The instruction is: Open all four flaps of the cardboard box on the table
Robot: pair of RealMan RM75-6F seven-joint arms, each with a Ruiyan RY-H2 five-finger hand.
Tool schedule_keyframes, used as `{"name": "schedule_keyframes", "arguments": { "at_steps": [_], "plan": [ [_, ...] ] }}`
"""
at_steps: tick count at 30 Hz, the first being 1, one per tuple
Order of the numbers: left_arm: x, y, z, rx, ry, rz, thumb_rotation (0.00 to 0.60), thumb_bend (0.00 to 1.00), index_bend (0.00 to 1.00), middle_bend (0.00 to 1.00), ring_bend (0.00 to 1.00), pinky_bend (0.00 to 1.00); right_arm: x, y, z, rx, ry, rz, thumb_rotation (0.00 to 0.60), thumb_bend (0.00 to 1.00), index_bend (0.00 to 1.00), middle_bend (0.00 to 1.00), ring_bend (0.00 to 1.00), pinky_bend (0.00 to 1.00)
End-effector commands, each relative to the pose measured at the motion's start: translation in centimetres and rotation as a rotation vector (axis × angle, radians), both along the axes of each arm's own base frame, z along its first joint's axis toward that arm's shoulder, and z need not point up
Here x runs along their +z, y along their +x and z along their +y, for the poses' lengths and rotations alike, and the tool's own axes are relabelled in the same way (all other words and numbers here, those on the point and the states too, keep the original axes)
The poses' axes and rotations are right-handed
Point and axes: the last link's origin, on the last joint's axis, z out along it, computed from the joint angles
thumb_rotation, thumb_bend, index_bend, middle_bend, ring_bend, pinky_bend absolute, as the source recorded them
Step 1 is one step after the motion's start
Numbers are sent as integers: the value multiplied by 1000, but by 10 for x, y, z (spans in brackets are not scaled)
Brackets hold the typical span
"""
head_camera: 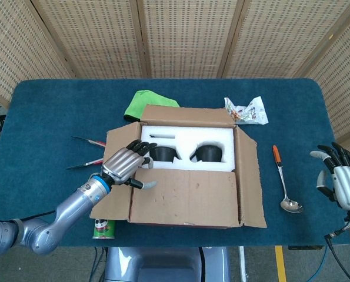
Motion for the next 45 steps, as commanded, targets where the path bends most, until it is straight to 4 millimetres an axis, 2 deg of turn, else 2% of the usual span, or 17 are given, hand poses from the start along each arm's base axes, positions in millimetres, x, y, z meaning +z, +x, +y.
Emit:
{"name": "schedule_keyframes", "arguments": {
  "at_steps": [1,9,17,36,45],
  "plan": [
    [1,-1,-2,28,-32,-11,134,251,386,0,0,0,0,0,0,-1,-2,0,600,827,244,171,0,86],
    [12,6,-3,116,-107,-107,132,248,386,0,0,0,-1,0,-1,3,-1,4,600,827,244,171,0,86],
    [32,11,-7,175,-170,-219,130,240,386,0,0,0,-2,2,-2,5,0,6,600,827,244,171,0,86],
    [71,21,-25,330,-388,-443,124,221,386,0,0,0,-3,8,-4,13,0,15,600,827,244,171,0,87],
    [73,20,-35,400,-477,-503,116,219,382,0,0,0,-4,11,-4,16,3,21,600,827,244,171,0,87]
  ]
}}
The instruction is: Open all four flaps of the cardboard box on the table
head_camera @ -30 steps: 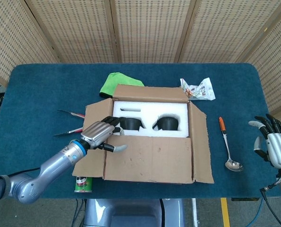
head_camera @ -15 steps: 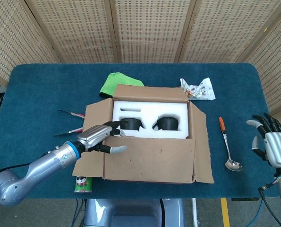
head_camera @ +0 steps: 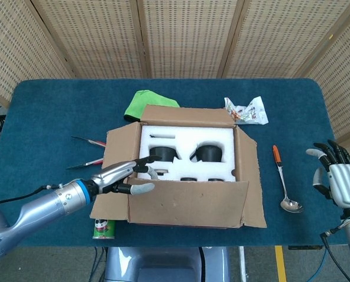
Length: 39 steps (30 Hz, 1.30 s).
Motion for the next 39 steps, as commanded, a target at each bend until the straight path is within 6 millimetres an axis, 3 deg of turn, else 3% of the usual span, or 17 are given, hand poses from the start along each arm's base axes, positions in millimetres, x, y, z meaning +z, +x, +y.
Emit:
{"name": "schedule_keyframes", "arguments": {
  "at_steps": [1,13,25,39],
  "plan": [
    [-1,-1,-7,36,-52,-28,115,219,382,0,0,0,-1,1,0,0,2,0,600,827,244,171,0,87],
    [8,2,-28,53,-181,-81,113,218,382,0,0,0,-2,5,-2,3,4,9,600,827,244,172,0,86],
    [35,-25,-33,-98,-350,-186,106,217,382,0,0,0,-2,8,-3,8,6,13,600,827,244,171,0,86],
    [31,-27,-35,-167,-304,-106,105,215,382,0,0,0,0,6,-1,1,-1,15,600,827,244,171,0,86]
  ]
}}
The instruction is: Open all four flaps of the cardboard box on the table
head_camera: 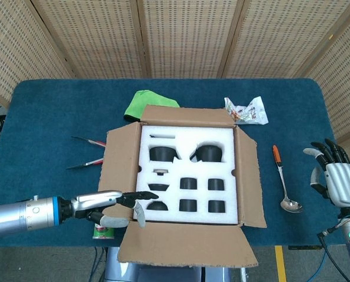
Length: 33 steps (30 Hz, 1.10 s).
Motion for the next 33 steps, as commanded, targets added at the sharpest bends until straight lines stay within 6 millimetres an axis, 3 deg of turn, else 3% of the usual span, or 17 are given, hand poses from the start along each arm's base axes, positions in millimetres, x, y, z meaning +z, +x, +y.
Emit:
{"name": "schedule_keyframes", "arguments": {
  "at_steps": [1,6,20,33],
  "plan": [
    [-2,1,-2,-28,9,29,104,216,382,0,0,0,0,0,0,-1,-1,0,600,827,244,171,0,86],
    [-1,1,0,-64,88,55,106,215,382,0,0,0,0,0,-1,1,3,4,600,827,244,171,0,86],
    [5,-17,22,-258,610,357,94,235,382,0,0,0,-4,1,-3,-1,14,8,600,827,244,171,0,86],
    [-4,-38,27,-453,971,586,99,244,384,0,0,0,-5,3,-3,-6,22,23,600,827,244,171,0,86]
  ]
}}
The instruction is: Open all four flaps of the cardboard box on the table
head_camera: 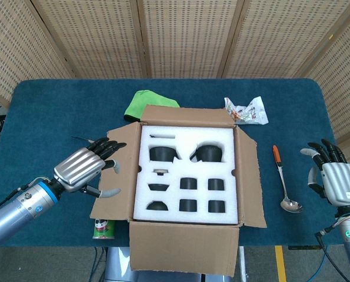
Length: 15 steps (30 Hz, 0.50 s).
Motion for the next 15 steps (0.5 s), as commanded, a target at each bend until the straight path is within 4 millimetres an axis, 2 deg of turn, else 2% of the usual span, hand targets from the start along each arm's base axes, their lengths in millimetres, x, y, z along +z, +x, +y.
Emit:
{"name": "schedule_keyframes", "arguments": {
  "at_steps": [1,8,15],
  "plan": [
    [-6,-8,-2,-76,107,93,100,244,384,0,0,0,-1,0,0,-1,3,3,600,827,244,171,0,86],
    [-12,-21,-3,-165,259,194,105,245,366,0,0,0,-3,1,-2,-6,15,12,600,827,244,171,0,86],
    [-16,-35,-9,-140,333,143,114,246,284,0,0,0,-6,0,-3,-16,27,19,600,827,244,171,0,86]
  ]
}}
